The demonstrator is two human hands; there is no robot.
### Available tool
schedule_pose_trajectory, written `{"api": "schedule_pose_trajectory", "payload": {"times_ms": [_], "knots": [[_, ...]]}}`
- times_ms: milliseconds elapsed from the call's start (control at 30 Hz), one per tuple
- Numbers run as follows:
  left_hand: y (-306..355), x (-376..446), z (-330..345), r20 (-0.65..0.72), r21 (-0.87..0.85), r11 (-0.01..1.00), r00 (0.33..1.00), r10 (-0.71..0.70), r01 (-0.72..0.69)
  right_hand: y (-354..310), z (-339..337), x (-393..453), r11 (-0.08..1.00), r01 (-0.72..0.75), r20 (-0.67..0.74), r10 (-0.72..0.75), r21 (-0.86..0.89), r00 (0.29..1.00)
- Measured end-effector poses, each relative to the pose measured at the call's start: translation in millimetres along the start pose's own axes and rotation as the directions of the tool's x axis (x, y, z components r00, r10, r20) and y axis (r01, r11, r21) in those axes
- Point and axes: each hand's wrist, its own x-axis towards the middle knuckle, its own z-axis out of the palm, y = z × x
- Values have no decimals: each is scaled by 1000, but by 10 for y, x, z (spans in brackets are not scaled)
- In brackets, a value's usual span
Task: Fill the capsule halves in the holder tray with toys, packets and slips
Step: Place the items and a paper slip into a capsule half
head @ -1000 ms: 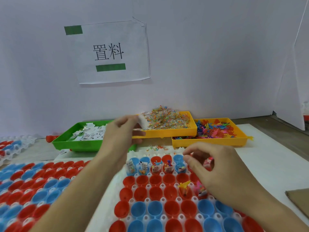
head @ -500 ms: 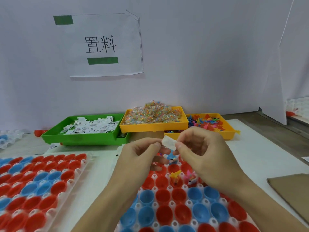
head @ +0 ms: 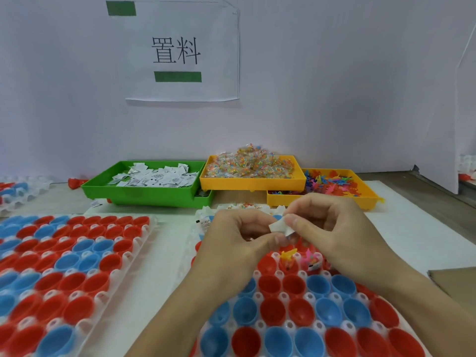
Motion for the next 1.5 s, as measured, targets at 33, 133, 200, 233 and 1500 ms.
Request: {"api": "schedule_pose_trajectory", "payload": {"times_ms": [33,133,200,233,1500], "knots": [[-10,0,-10,-9,18,1000,1000,-2,2,3,-4,0,1000,-17,19,17,19,1000],[-8,-12,-28,-36,130,991,999,-26,31,12,-42,6,996,-82,80,79,32,994],[-4,-14,-34,-55,183,983,998,-25,35,21,-83,12,996,-88,68,88,-5,994],[-7,-10,-43,-64,231,973,998,-7,21,20,-110,14,996,-79,45,81,-36,996],[-113,-44,-49,244,813,548,970,-15,-196,43,-113,-49,758,161,315,62,-633,947]]}}
